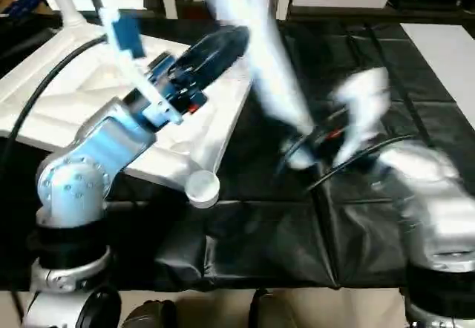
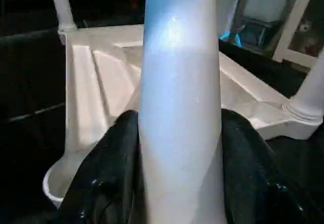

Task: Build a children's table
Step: Pick table leg

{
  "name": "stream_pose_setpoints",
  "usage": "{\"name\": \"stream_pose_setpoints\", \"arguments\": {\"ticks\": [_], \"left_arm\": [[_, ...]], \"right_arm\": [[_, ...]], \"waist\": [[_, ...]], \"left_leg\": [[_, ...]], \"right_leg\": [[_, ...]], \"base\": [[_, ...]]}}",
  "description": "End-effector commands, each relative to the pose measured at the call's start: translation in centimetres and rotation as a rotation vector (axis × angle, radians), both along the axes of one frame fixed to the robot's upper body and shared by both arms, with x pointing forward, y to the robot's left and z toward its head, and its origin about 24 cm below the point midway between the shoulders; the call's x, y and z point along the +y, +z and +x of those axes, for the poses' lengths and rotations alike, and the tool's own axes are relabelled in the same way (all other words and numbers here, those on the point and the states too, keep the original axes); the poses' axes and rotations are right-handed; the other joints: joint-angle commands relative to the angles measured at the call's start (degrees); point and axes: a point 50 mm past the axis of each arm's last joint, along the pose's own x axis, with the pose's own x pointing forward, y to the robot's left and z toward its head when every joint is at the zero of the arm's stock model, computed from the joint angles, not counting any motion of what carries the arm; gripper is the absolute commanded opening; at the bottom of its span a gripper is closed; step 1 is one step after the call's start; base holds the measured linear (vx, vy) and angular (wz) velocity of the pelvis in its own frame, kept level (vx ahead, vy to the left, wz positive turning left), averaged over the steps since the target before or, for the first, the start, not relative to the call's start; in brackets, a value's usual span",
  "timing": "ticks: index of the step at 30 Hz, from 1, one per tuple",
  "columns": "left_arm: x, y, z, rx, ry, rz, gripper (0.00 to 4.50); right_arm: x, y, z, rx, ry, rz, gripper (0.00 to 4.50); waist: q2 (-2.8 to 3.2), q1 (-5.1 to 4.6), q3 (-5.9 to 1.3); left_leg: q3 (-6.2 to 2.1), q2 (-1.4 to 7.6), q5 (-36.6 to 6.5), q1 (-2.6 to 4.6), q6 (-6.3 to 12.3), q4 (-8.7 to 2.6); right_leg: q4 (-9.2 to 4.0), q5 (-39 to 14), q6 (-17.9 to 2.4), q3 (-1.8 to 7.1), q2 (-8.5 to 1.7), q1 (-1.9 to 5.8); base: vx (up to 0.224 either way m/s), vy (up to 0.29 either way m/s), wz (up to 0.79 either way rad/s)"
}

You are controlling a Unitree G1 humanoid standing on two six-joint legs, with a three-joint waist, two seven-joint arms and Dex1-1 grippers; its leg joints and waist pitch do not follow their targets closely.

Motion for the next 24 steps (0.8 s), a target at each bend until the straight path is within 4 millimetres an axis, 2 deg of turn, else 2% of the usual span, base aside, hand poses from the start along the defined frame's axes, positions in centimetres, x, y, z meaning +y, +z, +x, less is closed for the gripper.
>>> {"name": "stream_pose_setpoints", "arguments": {"ticks": [1,6,8,9,10,13,14,15,16,21,23,24], "left_arm": [[0.0,0.1,0.0,0.013,-0.022,-0.005,2.81],[0.6,-0.3,0.6,0.042,0.024,0.021,3.24],[1.7,-0.3,1.1,0.066,0.062,0.002,3.22],[2.0,-0.4,1.1,0.07,0.073,-0.001,3.28],[2.8,-0.6,1.4,0.083,0.106,-0.004,3.62],[3.5,-0.8,1.6,0.093,0.135,-0.005,3.64],[3.8,-0.8,1.7,0.095,0.146,-0.008,3.83],[3.9,-0.7,1.8,0.095,0.151,-0.011,4.01],[4.1,-0.6,1.9,0.093,0.159,-0.016,4.06],[3.8,0.2,2.0,0.077,0.136,-0.051,4.43],[3.3,0.8,1.8,0.064,0.092,-0.087,4.5],[3.3,0.9,1.7,0.062,0.078,-0.096,4.5]], "right_arm": [[0.2,0.9,-0.3,-0.074,0.02,-0.053,1.87],[0.4,1.2,-0.2,-0.123,0.006,-0.048,1.87],[-0.2,1.9,0.7,-0.185,-0.099,-0.039,1.87],[-0.4,2.0,0.8,-0.196,-0.115,-0.036,1.87],[-0.6,2.4,1.0,-0.215,-0.138,-0.026,1.87],[-0.7,2.7,1.0,-0.23,-0.148,-0.015,1.87],[-0.7,2.8,1.0,-0.237,-0.144,-0.015,1.87],[-0.6,2.8,0.9,-0.24,-0.136,-0.015,1.87],[-0.5,2.8,0.8,-0.242,-0.121,-0.014,1.87],[0.5,2.0,0.3,-0.219,-0.044,-0.036,1.87],[0.9,1.6,0.1,-0.203,-0.012,-0.053,1.87],[1.0,1.5,0.1,-0.204,-0.009,-0.06,1.87]], "waist": [[-1.13,0.1,-5.21],[-1.02,0.13,-5.29],[-0.91,0.09,-5.29],[-1.02,-0.05,-5.3],[-0.92,0.0,-5.3],[-0.75,-0.33,-5.32],[-0.71,-0.34,-5.37],[-1.03,-0.4,-5.46],[-0.8,-0.34,-5.5],[-0.85,-0.15,-5.4],[-0.51,-0.04,-5.29],[-0.71,-0.04,-5.33]], "left_leg": [[0.59,-0.64,-6.31,0.23,6.08,-3.13],[0.54,-0.61,-6.0,0.3,6.7,-3.09],[0.53,-0.66,-5.56,0.24,6.53,-3.06],[0.54,-0.8,-5.47,0.17,6.21,-3.04],[0.52,-0.78,-5.52,0.24,6.06,-3.07],[0.54,-0.8,-5.58,0.41,6.35,-3.06],[0.57,-0.81,-5.37,0.4,6.5,-3.0],[0.56,-0.78,-4.71,0.41,6.8,-3.01],[0.49,-0.69,-4.23,0.4,7.14,-3.0],[0.58,-0.6,-4.49,0.4,7.9,-2.95],[0.53,-0.53,-5.06,0.44,7.62,-2.98],[0.54,-0.58,-5.23,0.42,7.38,-2.98]], "right_leg": [[-3.85,-15.51,-9.9,0.68,-0.71,4.6],[-3.77,-15.31,-9.8,0.63,-0.74,4.6],[-3.67,-14.65,-10.06,0.61,-0.7,4.57],[-3.61,-14.47,-10.12,0.57,-0.64,4.67],[-3.61,-14.46,-10.15,0.57,-0.69,4.68],[-3.49,-13.27,-10.17,0.56,-0.5,4.69],[-3.45,-12.69,-10.38,0.58,-0.48,4.69],[-3.3,-11.35,-10.81,0.57,-0.42,4.8],[-3.11,-10.21,-11.45,0.57,-0.48,4.81],[-3.07,-9.87,-12.48,0.63,-0.64,4.8],[-3.15,-10.62,-12.37,0.66,-0.74,4.77],[-3.15,-10.87,-12.37,0.65,-0.74,4.83]], "base": [[0.0,0.0,0.0],[0.0,0.0,0.0],[0.0,0.0,0.0],[0.0,0.0,0.0],[0.0,0.0,0.0],[0.0,0.0,0.0],[0.0,0.0,0.0],[0.0,0.0,0.0],[0.0,0.0,0.0],[0.0,0.0,0.0],[0.0,0.0,0.0],[0.0,0.0,0.0]]}}
